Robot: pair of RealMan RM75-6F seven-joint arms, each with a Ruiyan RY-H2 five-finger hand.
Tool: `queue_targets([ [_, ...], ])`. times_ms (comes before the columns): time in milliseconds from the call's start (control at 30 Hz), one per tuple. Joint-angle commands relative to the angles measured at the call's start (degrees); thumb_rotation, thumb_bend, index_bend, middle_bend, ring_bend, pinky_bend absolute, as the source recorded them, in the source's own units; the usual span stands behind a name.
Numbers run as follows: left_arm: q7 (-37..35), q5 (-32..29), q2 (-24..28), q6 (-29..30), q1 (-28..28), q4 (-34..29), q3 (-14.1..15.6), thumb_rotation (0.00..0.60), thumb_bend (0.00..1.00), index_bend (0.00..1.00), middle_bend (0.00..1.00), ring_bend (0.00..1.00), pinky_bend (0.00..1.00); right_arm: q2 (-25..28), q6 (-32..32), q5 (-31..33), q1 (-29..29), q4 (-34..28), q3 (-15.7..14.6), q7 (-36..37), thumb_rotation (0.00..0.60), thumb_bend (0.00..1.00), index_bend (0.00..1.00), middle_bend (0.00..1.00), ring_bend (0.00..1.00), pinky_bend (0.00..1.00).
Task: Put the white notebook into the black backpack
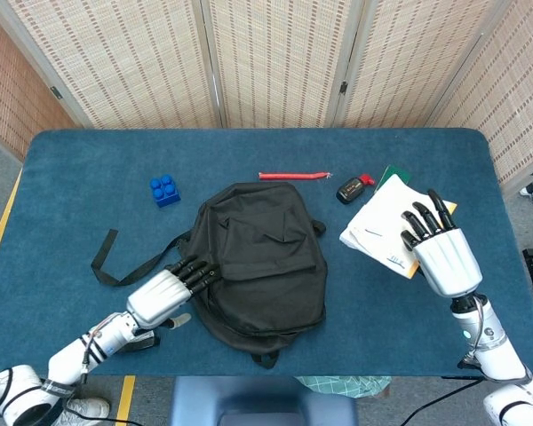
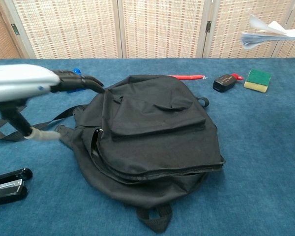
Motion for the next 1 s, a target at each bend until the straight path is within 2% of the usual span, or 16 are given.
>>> queue_targets([
  [33, 1.0, -2.1, -4.9, -4.6, -3.9, 2.1, -0.6, 0.6, 0.36, 0.12, 0.06, 0.09, 0.0, -0.1, -0.5, 0.0, 0.1, -0.3, -0.1, -0.5, 0.6, 0.48, 0.71, 0.38, 0.24, 0.08],
  [333, 7.0, -10.0, -13.0, -10.7, -8.5, 6.7, -2.0, 0.6, 0.35, 0.13, 0.06, 0.09, 0.0, -0.3, -0.5, -0.2, -0.4, -0.2, -0.3, -1.7, 0.6, 0.48, 0.71, 0.38, 0.24, 0.08],
  [700, 14.1, -18.5, -16.7, -13.5, -11.2, 7.2, -0.9, 0.6, 0.35, 0.14, 0.06, 0.08, 0.0, -0.9, -0.4, -0.1, -0.8, 0.7, -0.3, -1.2, 0.6, 0.48, 0.71, 0.37, 0.24, 0.08],
  [867, 13.6, -21.9, -19.1, -13.0, -11.7, 8.8, -1.4, 0.6, 0.35, 0.15, 0.06, 0.08, 0.0, -1.4, -0.5, 0.0, -0.9, 1.4, -0.4, -0.6, 0.6, 0.48, 0.71, 0.37, 0.24, 0.08],
  [1000, 10.1, -23.3, -21.0, -12.0, -11.8, 10.8, -2.4, 0.6, 0.35, 0.24, 0.08, 0.11, 0.0, -1.8, -0.7, 0.1, -0.9, 2.1, -0.4, -0.1, 0.6, 0.48, 0.71, 0.37, 0.24, 0.08],
])
